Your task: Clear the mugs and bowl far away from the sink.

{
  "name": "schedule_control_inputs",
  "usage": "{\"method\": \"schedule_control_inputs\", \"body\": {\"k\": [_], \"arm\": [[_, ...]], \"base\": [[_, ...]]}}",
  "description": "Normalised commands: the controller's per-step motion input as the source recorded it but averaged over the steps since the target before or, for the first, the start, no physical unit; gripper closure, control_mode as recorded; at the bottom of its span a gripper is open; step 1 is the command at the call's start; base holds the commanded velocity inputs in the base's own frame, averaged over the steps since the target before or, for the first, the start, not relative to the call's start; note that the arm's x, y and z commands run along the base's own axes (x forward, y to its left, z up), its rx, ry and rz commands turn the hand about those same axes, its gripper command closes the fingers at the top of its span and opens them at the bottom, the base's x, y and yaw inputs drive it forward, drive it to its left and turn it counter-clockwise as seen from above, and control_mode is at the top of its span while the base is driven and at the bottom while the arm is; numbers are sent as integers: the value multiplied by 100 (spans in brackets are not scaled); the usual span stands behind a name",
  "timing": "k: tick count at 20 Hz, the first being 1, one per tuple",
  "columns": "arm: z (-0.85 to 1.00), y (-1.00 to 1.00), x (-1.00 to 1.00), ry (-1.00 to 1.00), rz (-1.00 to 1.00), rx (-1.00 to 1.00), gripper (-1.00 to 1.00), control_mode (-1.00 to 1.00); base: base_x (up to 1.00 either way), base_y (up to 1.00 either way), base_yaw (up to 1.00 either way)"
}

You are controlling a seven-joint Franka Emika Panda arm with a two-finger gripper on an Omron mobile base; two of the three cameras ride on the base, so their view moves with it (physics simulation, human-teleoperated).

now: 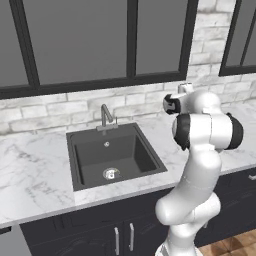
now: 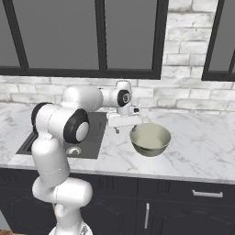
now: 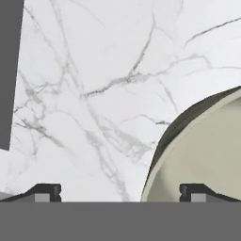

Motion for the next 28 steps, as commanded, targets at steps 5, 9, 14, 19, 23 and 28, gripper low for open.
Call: {"method": "schedule_control_inputs", "body": {"k": [5, 9, 14, 19, 23, 28], "arm": [[-27, -10, 0, -21, 0, 0, -100, -100], [-11, -3, 0, -27, 0, 0, -100, -100], [-2, 0, 0, -5, 0, 0, -100, -100], [-12, -1, 0, -8, 0, 0, -100, -100], [-15, -12, 0, -8, 0, 0, -100, -100], [-19, -22, 1, -8, 0, 0, -100, -100]], "base": [[0, 0, 0], [0, 0, 0], [0, 0, 0], [0, 0, 0], [0, 0, 0], [0, 0, 0]]}}
